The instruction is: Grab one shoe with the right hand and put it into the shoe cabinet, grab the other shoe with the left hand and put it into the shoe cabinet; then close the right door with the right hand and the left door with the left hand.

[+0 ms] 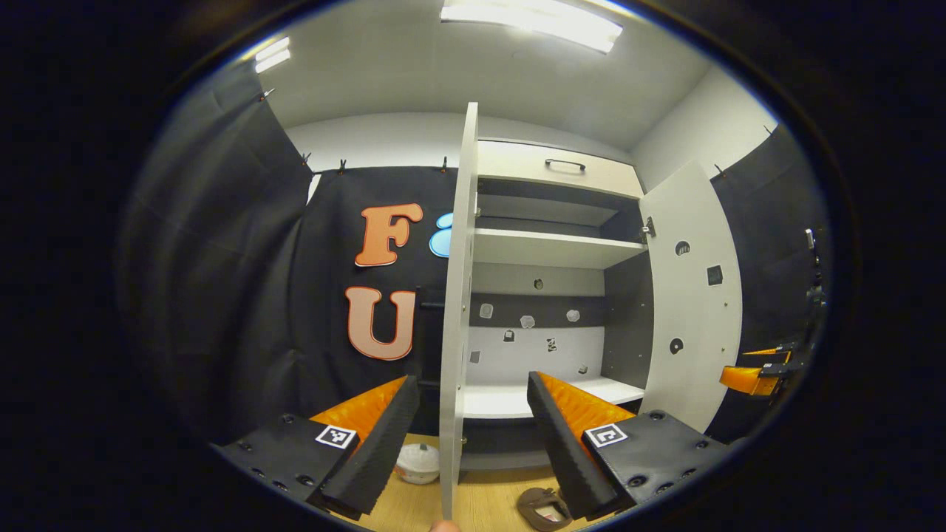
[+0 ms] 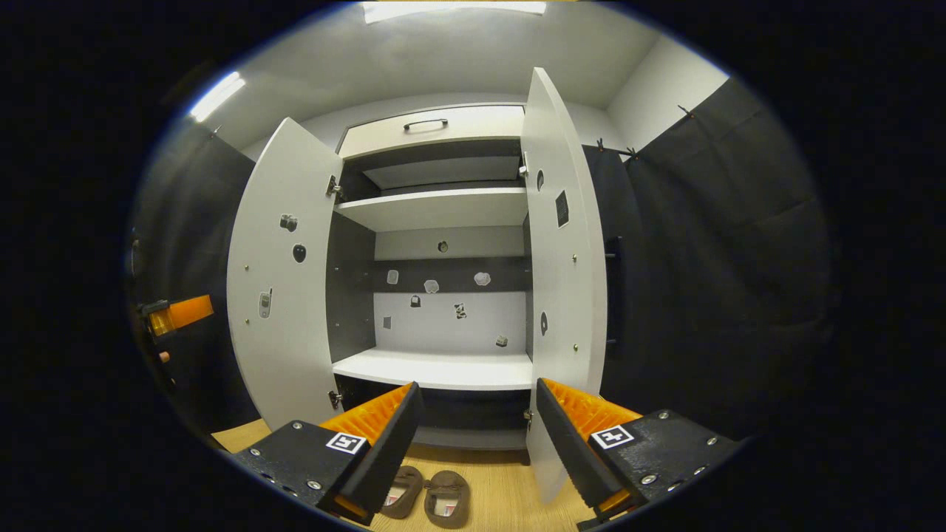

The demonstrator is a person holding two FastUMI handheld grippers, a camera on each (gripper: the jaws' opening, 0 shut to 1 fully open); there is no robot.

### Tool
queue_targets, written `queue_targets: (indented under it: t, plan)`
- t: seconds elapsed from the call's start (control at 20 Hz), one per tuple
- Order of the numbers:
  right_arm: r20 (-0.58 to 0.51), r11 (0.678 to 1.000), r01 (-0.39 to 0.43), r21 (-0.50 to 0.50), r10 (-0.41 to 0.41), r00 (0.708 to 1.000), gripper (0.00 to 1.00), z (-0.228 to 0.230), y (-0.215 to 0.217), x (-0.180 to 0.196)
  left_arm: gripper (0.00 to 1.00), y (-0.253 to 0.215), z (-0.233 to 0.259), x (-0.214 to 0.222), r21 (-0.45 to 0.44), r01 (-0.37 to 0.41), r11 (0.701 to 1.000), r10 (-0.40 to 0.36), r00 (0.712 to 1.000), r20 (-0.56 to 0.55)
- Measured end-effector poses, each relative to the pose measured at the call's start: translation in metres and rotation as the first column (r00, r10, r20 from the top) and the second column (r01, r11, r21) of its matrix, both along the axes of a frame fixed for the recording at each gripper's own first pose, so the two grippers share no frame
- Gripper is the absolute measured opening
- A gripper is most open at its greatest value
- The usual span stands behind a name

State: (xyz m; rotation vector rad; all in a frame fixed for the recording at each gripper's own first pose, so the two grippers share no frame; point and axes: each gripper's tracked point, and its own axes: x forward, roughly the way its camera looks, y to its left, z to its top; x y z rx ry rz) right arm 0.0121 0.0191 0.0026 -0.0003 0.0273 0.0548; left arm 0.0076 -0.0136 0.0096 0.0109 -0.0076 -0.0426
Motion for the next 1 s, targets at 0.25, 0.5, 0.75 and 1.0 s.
queue_targets:
  t: [0.25, 0.5, 0.75, 1.0]
  plan:
    - [-0.027, 1.0, -0.005, -0.009, 0.005, 1.0, 0.94, -0.022, 0.007, 0.006, 0.96, -0.003, -0.004, 0.0, -0.01, 0.016, 1.0, -0.016, 1.0, -0.009]
    - [-0.116, 1.0, -0.009, -0.03, 0.006, 0.993, 0.95, -0.089, 0.016, 0.013, 0.96, 0.001, -0.006, -0.001, -0.026, 0.016, 1.0, -0.016, 1.0, -0.007]
    - [-0.256, 0.999, -0.022, -0.032, 0.013, 0.967, 0.95, -0.193, 0.027, 0.026, 0.96, 0.007, -0.015, -0.002, -0.029, 0.005, 1.0, -0.006, 1.0, -0.021]
    - [-0.383, 0.999, -0.026, -0.041, 0.008, 0.924, 0.95, -0.283, 0.032, 0.035, 0.96, 0.012, -0.019, -0.004, -0.023, 0.001, 1.0, -0.001, 1.0, -0.02]
